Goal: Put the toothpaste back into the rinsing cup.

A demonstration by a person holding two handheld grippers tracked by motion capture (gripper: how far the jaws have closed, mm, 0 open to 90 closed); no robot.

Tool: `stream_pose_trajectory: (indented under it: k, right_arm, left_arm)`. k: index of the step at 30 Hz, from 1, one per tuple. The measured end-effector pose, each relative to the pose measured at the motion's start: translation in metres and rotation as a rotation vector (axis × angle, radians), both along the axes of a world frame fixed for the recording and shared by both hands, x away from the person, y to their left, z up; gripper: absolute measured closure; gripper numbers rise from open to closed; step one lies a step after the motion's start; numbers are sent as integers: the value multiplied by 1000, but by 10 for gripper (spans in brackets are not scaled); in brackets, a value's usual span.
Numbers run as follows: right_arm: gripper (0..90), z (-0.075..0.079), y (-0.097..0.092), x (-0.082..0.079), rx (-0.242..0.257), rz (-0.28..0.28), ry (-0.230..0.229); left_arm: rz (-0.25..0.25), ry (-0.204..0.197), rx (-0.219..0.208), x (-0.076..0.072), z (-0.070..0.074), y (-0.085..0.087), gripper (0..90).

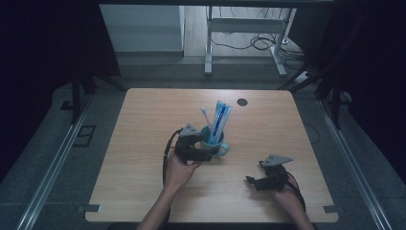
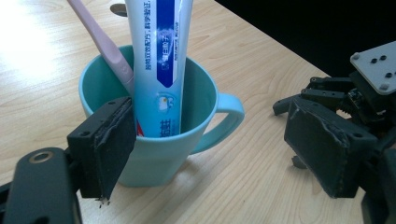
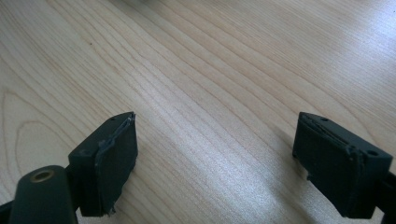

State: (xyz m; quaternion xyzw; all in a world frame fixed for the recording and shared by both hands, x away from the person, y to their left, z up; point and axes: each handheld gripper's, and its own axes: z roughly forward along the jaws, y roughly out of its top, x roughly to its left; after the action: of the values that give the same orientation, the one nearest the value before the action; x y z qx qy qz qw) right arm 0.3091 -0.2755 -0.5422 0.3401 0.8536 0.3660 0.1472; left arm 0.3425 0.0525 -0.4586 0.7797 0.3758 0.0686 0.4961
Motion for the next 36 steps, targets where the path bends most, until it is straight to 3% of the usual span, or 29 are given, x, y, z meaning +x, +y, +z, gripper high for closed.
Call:
stream_pose_trajectory:
  k: [10, 22, 36]
  right_arm:
    - [140, 0, 0, 0, 0, 0, 0]
    - [140, 0, 0, 0, 1, -2, 1]
    - [140, 0, 0, 0, 1, -2, 0]
  left_arm:
    - [10, -8, 46, -9, 1, 11, 151]
    - [32, -14, 44, -21, -4, 27, 138]
    - [69, -43, 126, -33, -12, 42, 130]
